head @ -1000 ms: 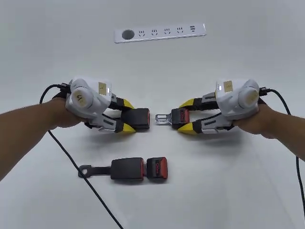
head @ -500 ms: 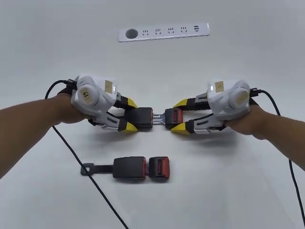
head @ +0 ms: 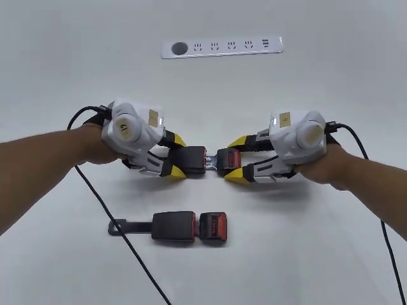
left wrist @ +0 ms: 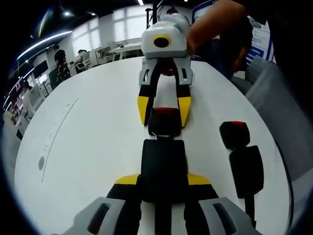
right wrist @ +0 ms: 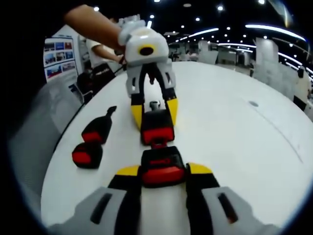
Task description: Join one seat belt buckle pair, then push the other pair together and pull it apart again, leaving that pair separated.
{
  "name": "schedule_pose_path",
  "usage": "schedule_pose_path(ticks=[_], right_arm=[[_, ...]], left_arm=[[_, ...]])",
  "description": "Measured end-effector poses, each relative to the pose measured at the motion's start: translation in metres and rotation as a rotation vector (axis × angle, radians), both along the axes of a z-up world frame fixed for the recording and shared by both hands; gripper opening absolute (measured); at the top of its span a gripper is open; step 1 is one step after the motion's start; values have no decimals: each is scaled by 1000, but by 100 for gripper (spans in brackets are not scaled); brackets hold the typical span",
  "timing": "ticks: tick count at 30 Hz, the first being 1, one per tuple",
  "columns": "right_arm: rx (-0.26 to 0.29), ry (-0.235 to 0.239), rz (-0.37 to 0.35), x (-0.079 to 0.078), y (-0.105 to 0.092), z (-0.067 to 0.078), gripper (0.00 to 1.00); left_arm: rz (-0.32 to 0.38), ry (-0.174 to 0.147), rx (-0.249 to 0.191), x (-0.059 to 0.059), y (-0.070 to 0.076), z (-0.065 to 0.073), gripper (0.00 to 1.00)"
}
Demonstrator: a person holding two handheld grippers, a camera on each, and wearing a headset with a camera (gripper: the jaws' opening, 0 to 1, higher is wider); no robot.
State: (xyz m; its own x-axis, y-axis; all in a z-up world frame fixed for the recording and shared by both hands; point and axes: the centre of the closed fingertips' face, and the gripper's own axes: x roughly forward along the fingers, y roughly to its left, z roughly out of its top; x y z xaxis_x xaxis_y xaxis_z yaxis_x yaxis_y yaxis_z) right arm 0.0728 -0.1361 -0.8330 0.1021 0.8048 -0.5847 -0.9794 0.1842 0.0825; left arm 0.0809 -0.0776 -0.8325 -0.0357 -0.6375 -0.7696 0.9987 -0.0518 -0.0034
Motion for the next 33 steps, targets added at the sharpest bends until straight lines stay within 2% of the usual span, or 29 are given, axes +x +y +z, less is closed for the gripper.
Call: schedule_pose_path(ticks=[3,7,15,20,33], right_arm=[[-7,3,2,1,2,0,34],[-3,2,-4,3,14,-1,34],[-21,11,-27,5,13,-3,34],[-67,1,-23,7,13,-4,34],[-92,-8,-14,10,11,-7,34]], left_arm=[[-3,1,0,0,0,0,34],[-31,-8,16,-1,-1,-1,34],[-26,-8,19,0,-1,-1,34],[-20,-7,23,0,-1,-1,34],[-27,-12,31,0,-1,-2,34]])
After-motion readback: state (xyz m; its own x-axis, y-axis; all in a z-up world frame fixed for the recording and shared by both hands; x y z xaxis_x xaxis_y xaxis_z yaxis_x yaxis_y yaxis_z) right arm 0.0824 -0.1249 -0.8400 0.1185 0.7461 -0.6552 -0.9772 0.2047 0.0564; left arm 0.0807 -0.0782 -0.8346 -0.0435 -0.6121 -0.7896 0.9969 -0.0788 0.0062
